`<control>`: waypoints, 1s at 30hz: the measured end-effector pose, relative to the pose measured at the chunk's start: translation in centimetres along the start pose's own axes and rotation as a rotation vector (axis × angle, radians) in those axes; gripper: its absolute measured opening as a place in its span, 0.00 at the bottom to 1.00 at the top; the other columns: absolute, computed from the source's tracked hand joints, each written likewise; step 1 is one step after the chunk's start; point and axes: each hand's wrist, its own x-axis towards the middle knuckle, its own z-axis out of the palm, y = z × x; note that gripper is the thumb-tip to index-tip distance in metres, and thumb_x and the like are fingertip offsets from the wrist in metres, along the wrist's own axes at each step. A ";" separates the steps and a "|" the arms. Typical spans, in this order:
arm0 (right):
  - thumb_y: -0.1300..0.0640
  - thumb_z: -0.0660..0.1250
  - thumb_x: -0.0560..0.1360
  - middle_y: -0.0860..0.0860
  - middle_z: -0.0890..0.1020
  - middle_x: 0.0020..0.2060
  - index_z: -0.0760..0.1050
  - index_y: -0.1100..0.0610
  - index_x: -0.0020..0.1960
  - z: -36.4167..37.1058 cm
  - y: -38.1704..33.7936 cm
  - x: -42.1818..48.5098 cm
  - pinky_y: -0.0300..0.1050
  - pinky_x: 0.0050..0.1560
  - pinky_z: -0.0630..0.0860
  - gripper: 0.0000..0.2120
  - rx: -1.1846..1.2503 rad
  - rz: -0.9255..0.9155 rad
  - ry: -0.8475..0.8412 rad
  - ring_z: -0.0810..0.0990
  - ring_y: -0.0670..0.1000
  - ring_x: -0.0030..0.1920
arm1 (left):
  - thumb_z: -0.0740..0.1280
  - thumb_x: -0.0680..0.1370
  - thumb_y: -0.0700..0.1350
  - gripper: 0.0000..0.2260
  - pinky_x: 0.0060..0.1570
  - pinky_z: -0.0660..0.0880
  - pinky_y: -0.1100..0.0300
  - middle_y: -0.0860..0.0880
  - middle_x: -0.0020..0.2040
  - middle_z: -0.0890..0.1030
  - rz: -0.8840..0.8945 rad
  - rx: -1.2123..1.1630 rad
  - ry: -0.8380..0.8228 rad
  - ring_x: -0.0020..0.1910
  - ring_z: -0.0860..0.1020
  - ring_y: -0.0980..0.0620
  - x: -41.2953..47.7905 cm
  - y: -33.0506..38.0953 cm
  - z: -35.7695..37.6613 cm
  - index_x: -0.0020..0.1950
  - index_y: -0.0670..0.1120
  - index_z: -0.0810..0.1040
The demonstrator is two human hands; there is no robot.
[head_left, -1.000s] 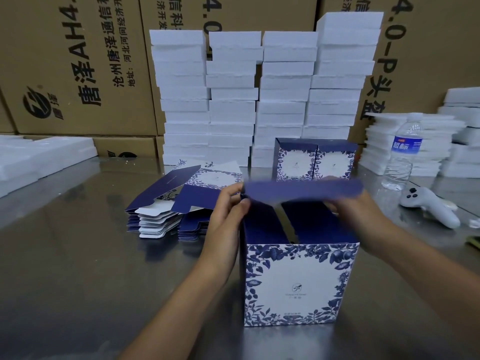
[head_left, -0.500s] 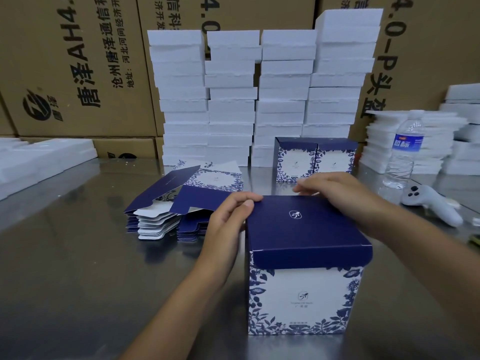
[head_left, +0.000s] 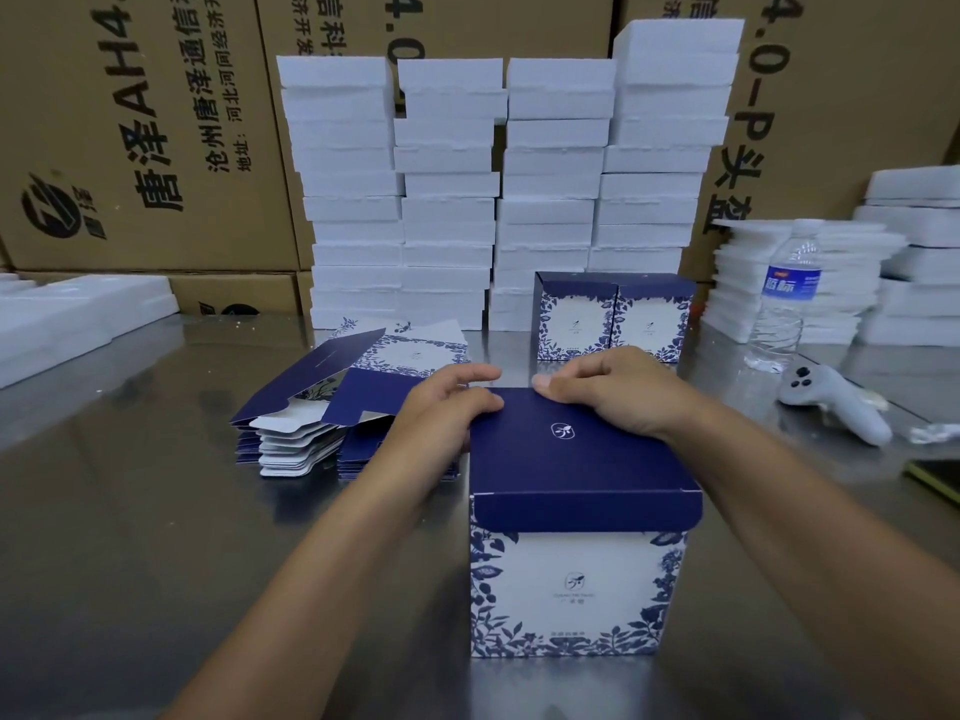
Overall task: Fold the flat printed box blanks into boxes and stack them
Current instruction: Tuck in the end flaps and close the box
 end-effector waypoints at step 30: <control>0.54 0.73 0.71 0.47 0.79 0.20 0.79 0.57 0.41 -0.2 0.5 0.0 0.31 0.17 0.66 0.06 0.184 0.127 0.026 0.77 0.45 0.19 | 0.67 0.77 0.46 0.16 0.22 0.66 0.70 0.50 0.24 0.73 -0.014 0.169 -0.011 0.20 0.71 0.57 1.9 -0.1 -0.2 0.31 0.45 0.71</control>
